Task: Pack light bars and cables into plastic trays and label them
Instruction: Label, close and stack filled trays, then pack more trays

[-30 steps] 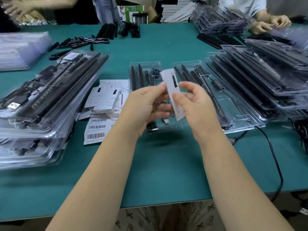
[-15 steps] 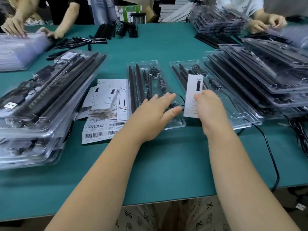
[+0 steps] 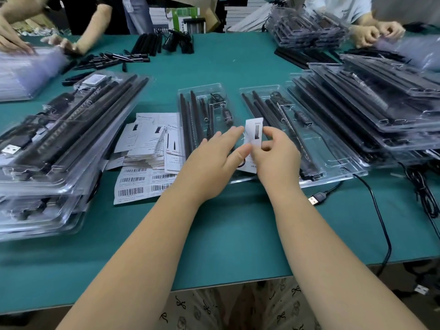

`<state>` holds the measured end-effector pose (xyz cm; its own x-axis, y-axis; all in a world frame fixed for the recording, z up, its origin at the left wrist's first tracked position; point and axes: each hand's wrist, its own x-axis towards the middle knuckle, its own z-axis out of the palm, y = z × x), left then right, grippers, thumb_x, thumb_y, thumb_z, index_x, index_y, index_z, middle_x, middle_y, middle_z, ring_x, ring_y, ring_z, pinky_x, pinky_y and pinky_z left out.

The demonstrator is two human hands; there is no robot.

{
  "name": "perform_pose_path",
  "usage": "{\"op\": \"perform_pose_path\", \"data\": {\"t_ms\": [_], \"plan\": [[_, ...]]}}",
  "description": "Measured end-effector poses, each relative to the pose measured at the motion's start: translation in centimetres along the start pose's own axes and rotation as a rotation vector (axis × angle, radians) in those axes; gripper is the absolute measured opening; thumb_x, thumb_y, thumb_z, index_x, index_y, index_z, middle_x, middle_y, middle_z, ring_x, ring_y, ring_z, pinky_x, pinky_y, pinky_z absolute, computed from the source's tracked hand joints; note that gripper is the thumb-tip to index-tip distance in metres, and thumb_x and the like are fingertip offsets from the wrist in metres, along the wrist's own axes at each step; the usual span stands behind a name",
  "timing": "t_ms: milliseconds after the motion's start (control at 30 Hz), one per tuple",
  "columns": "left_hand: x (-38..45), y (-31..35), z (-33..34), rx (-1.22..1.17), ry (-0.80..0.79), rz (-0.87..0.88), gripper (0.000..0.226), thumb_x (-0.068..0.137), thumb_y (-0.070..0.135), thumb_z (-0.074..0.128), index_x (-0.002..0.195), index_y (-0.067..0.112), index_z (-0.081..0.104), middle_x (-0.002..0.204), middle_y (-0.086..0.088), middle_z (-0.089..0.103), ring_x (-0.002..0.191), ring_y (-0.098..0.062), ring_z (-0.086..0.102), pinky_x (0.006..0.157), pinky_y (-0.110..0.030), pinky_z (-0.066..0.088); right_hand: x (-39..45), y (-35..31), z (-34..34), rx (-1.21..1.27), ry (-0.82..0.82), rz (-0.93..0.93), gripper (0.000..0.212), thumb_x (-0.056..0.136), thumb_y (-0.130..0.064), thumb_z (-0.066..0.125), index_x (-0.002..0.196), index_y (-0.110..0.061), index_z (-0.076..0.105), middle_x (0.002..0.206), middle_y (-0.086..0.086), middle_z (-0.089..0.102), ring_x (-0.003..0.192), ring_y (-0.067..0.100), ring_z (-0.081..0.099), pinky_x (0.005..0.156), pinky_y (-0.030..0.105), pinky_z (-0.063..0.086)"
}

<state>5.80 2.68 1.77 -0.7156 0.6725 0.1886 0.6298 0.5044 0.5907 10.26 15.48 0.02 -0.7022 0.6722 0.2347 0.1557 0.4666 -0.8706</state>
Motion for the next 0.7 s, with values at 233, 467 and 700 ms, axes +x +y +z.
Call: {"op": "perform_pose_path", "data": {"t_ms": [233,467,700], "plan": [[0.0,0.1,0.0,-0.106,0.136,0.006,0.056,0.098,0.05,0.032,0.148,0.025,0.033,0.151,0.006,0.038,0.14,-0.013,0.031,0.115,-0.035,0.023,-0.1,0.2,0.6,-0.176,-0.075,-0.039,0.034,0.084,-0.017,0.067,0.115,-0.019,0.053,0.098,-0.005,0.063,0.093,0.02,0.057,0.081,0.034,0.044],[0.1,0.1,0.0,-0.055,0.074,0.016,0.055,0.099,0.05,0.034,0.148,0.026,0.031,0.153,0.006,0.034,0.143,-0.016,0.026,0.116,-0.038,0.021,0.1,0.1,1.2,-0.235,-0.006,-0.039,0.031,0.091,-0.016,0.056,0.122,-0.018,0.059,0.111,0.001,0.061,0.101,0.02,0.054,0.082,0.028,0.04],[0.3,-0.2,0.3,-0.134,0.122,0.012,0.054,0.099,0.05,0.031,0.148,0.027,0.032,0.15,0.008,0.038,0.137,-0.01,0.033,0.107,-0.025,0.026,0.5,-1.0,0.1,0.372,0.129,0.245,0.021,0.085,-0.005,0.044,0.084,-0.022,0.057,0.088,-0.002,0.064,0.083,0.019,0.061,0.074,0.036,0.053]]}}
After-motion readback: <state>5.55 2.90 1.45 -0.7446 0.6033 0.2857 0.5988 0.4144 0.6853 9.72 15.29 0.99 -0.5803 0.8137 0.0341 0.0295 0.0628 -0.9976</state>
